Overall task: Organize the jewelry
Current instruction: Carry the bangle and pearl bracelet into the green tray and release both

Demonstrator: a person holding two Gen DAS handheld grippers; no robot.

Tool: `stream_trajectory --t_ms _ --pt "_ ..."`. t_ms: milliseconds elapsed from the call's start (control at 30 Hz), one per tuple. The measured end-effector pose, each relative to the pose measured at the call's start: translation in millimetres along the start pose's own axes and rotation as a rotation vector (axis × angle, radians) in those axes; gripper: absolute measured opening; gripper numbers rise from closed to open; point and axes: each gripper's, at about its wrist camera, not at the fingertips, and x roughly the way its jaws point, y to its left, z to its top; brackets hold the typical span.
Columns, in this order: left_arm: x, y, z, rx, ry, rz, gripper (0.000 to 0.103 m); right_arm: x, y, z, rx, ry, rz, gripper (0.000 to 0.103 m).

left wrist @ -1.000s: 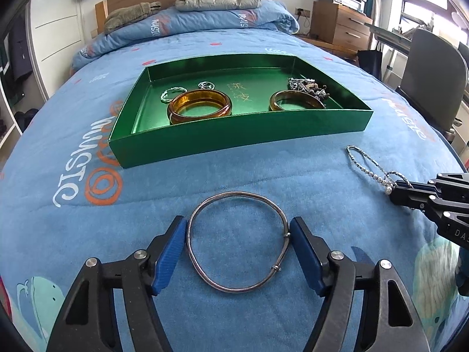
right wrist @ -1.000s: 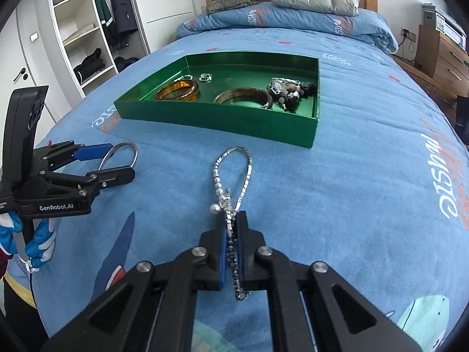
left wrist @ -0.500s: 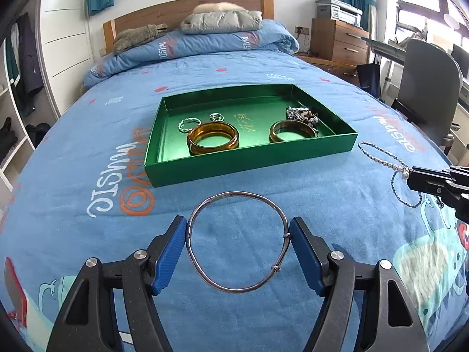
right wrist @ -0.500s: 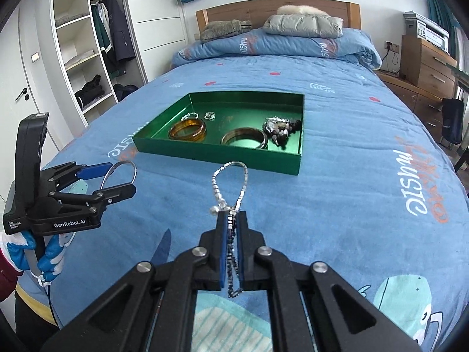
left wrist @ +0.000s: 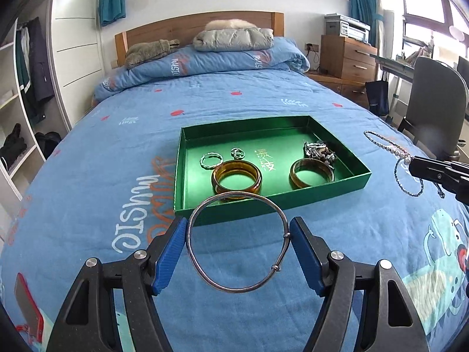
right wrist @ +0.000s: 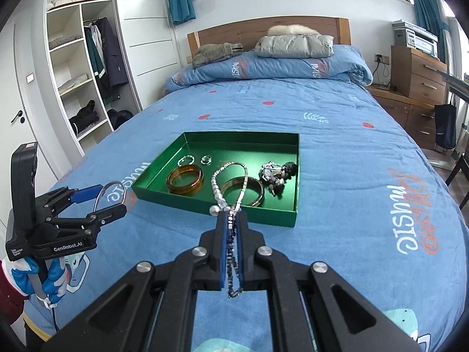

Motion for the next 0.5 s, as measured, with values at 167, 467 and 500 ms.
stream_trajectory --t_ms 167,467,500 --pt "16 6 21 -0.011 -0.011 0.022 0.071 26 -5 21 0.024 -0.011 -0.014 0.005" --pt "61 11 52 -0.024 -0.007 0.082 0.071 86 -23 41 0.082 0.033 -0.043 0.005" --pt "68 12 54 -0.030 0.002 0.085 0.071 93 -26 40 0.089 0.045 -0.044 0.005"
